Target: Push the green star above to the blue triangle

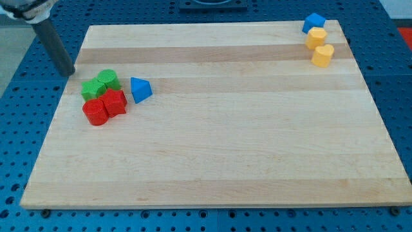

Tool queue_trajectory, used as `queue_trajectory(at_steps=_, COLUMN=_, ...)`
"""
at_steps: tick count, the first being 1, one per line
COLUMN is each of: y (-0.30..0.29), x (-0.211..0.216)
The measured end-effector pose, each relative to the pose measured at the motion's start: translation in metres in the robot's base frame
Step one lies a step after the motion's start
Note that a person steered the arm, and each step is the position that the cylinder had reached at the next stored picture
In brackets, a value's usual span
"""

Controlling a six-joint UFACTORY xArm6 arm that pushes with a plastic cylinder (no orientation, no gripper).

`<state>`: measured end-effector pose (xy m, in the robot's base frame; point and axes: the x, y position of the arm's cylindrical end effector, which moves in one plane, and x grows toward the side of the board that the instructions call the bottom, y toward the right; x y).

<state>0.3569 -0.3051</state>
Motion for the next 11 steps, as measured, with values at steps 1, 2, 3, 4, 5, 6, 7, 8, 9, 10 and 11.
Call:
queue_trajectory(at_steps=1, y=0.000, x=0.029)
queue_trajectory(at_steps=2, y=0.000, x=0.049)
queue_trajectory(at_steps=3, y=0.017, x=0.051)
queue_trajectory(at_steps=4, y=0.053, x=0.051)
queue_trajectory(at_steps=5, y=0.085, x=0.051)
queue_trajectory(at_steps=6, y=0.112, x=0.051)
queue_trajectory(at_steps=7, y=0.132, x=0.049)
queue_trajectory(at_steps=8, y=0.139, x=0.039)
queue_trajectory(at_steps=9, y=0.165, x=0.037)
queue_trajectory(at_steps=10, y=0.195, x=0.025)
queue_trajectory(at_steps=11, y=0.229, x=0.014)
